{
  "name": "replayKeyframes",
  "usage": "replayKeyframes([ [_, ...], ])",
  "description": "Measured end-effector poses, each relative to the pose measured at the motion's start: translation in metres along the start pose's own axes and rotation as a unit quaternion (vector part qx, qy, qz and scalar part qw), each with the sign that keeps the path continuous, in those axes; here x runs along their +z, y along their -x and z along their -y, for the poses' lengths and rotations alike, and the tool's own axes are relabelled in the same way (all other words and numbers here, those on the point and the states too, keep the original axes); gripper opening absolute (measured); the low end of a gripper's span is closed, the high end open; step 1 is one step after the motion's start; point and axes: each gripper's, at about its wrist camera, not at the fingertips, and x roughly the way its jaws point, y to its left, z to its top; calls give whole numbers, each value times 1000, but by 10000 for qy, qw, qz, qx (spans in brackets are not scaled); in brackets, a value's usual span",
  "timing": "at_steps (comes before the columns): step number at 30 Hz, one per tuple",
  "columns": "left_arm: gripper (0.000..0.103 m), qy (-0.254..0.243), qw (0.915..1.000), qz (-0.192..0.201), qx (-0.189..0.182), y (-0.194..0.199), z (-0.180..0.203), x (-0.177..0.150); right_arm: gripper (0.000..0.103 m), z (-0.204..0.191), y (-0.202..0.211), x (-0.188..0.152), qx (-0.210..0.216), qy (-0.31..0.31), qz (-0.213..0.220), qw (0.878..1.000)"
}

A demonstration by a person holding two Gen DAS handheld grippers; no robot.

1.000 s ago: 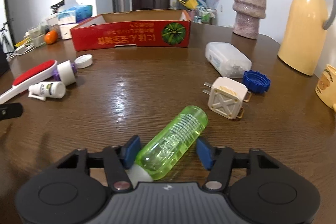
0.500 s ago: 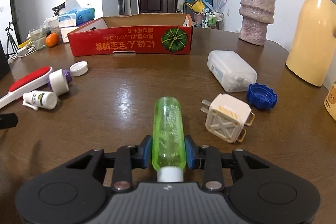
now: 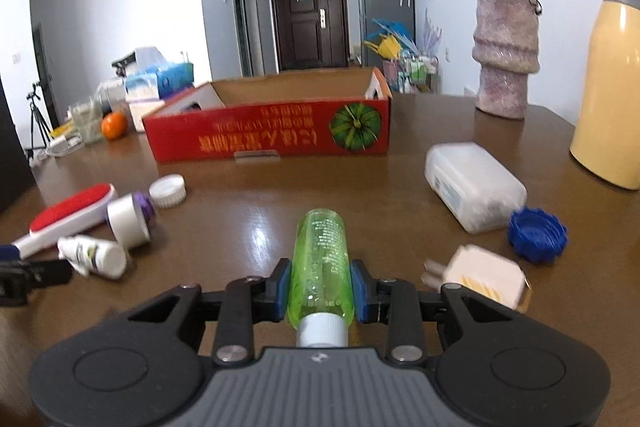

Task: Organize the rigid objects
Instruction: 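Grasp the white spray bottle with the left gripper while the right holds the green bottle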

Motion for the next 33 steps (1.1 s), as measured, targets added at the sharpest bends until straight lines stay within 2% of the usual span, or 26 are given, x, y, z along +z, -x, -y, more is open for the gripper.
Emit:
replayKeyframes([
  [11, 103, -61, 10000, 29, -29, -27, 12, 7, 30, -1, -5, 2, 195, -307, 297, 9989],
  [19, 103, -171, 9997, 48, 159, -40, 17, 7, 30, -1, -6, -1, 239, -330, 275, 9988],
  [32, 103, -44, 9999, -45, 110, -50, 14, 7, 30, -2, -4, -2, 295, -298, 329, 9986],
  [33, 99, -30, 10000, -40, 59, -50, 14, 7, 30, -2, -4, -2, 300, -312, 331, 9985],
])
